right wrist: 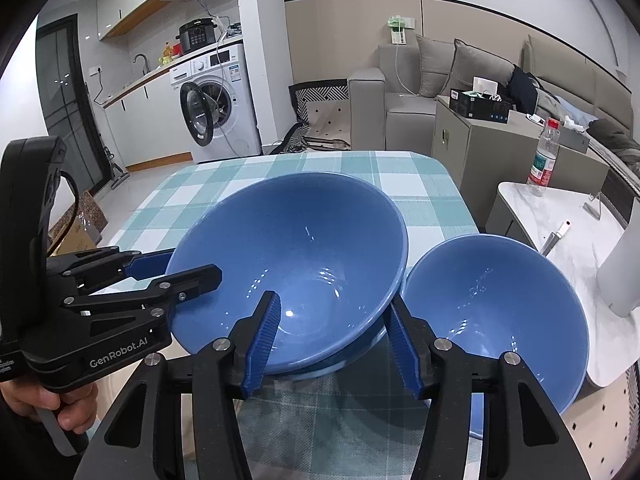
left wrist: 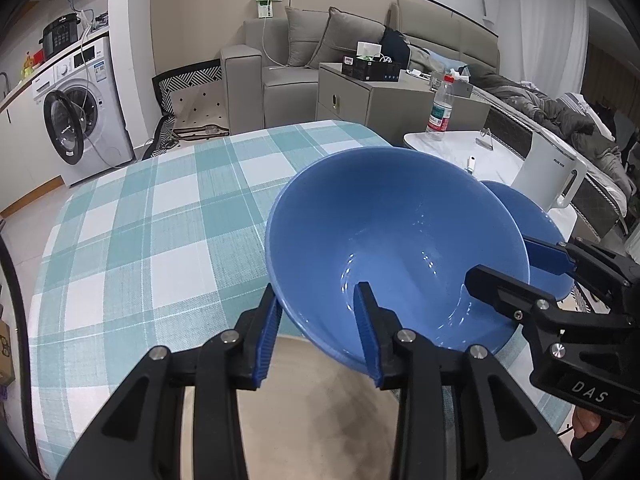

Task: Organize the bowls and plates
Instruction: 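Lower the held blue bowl into the other blue bowl with both tools, then open both tools and pull them back from the bowls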

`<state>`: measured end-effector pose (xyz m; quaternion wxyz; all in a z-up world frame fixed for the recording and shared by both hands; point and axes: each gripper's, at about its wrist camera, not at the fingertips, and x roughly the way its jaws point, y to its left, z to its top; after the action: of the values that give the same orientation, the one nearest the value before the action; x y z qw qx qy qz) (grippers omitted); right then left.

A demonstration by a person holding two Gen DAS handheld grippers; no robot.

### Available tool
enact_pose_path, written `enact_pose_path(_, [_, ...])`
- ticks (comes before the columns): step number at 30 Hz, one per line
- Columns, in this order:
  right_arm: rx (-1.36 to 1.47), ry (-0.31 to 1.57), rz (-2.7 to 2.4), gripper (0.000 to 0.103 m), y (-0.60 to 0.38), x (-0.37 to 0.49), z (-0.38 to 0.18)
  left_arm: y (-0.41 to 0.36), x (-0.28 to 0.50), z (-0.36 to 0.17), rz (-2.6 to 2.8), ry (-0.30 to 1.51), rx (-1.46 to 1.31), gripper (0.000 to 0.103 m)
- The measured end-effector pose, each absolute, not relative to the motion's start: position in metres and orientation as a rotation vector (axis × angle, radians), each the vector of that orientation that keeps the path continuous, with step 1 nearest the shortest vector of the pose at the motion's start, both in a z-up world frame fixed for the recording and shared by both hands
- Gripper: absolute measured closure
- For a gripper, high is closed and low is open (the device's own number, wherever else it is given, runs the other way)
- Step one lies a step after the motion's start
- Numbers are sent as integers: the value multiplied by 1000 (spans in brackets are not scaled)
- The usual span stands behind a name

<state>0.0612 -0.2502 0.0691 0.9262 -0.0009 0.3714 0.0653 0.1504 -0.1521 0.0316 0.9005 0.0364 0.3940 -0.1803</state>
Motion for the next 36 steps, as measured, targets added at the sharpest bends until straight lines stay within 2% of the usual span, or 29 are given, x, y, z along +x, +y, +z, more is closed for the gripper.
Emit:
enact_pose_path(2, [-9,758,129,44,-250,62,69,-152,151,32,-376,815,71,66])
enact_pose_path(5, [-17,740,122,29,-251,60,71,-152,150,30,-377,816,77,66])
enact_pose_path(6, [-17,736,126,25,-251,60,72,-152,150,30,-372,816,84,62])
enact_pose_path(14, [14,702,121,14,-265,54,81,-148,148,33,-358,828,61,44])
enact_pose_path(18, [34,693,133,4,-272,52,84,-145,144,39,-345,806,49,18])
enact_pose_path(20, [37,686,138,2,-275,49,86,-145,141,43,-352,793,45,13])
enact_pose_path(22, [39,681,142,1,-277,47,89,-145,138,46,-355,783,37,3])
enact_pose_path(24, [42,672,143,1,-280,44,92,-147,136,49,-352,777,34,0])
enact_pose_path(36, [91,621,89,1,-318,26,114,-173,119,63,-406,756,36,0])
